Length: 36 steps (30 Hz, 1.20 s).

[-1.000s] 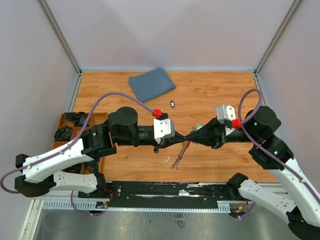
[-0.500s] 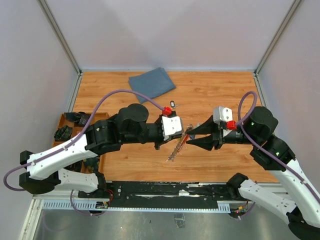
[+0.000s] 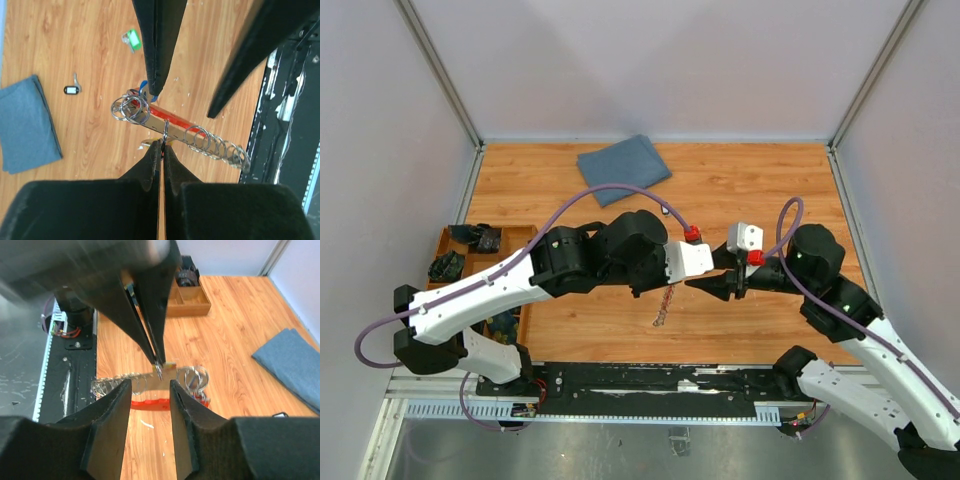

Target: Put the keys on the keyring

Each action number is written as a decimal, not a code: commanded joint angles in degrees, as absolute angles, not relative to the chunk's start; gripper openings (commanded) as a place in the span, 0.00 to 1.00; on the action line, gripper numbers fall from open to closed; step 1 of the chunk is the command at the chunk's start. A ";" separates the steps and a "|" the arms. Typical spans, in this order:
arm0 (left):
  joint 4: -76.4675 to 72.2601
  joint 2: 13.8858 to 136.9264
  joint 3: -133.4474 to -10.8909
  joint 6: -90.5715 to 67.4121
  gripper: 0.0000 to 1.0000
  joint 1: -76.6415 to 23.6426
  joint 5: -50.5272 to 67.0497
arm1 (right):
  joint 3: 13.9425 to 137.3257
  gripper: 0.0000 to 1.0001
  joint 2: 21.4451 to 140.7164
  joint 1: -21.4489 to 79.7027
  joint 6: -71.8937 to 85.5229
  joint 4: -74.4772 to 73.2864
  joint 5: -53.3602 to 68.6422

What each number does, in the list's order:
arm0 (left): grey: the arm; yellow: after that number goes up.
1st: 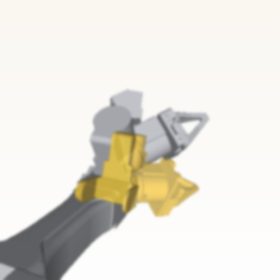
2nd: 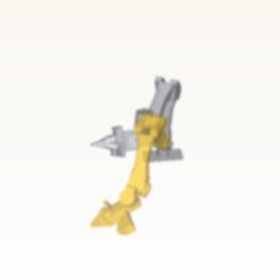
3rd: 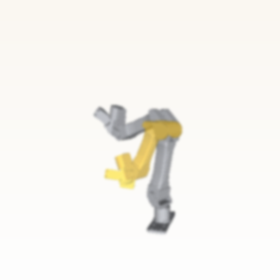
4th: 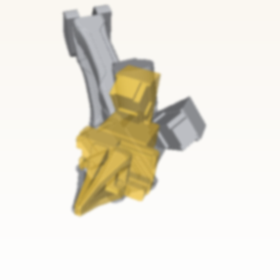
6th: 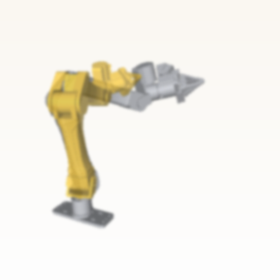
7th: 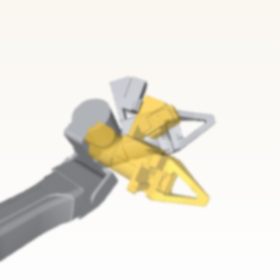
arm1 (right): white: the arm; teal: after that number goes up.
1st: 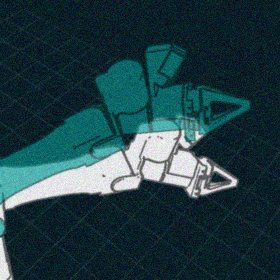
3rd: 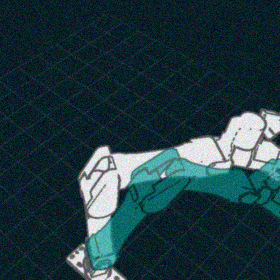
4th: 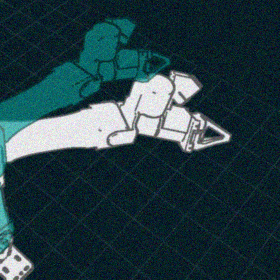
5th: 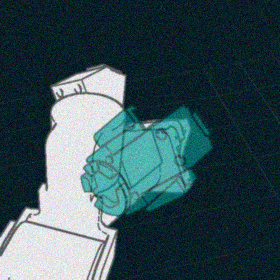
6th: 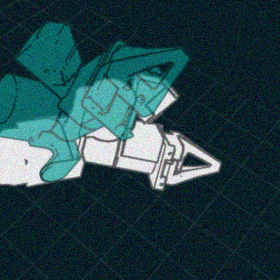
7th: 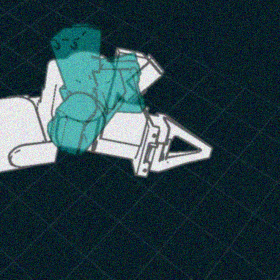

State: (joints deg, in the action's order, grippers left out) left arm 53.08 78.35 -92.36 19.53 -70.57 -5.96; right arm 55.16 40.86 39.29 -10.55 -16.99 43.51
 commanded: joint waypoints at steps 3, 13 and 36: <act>56.05 78.29 -95.61 20.74 0.01 -71.78 -8.69 | 45.14 0.35 36.83 39.87 -8.96 2.49 41.07; 56.61 79.35 -96.04 21.09 0.01 -72.32 -9.05 | 41.17 0.35 37.28 42.54 -12.05 8.55 41.59; 56.35 78.27 -95.79 21.46 0.00 -72.54 -6.35 | 40.31 0.27 40.54 46.27 -16.53 7.40 38.50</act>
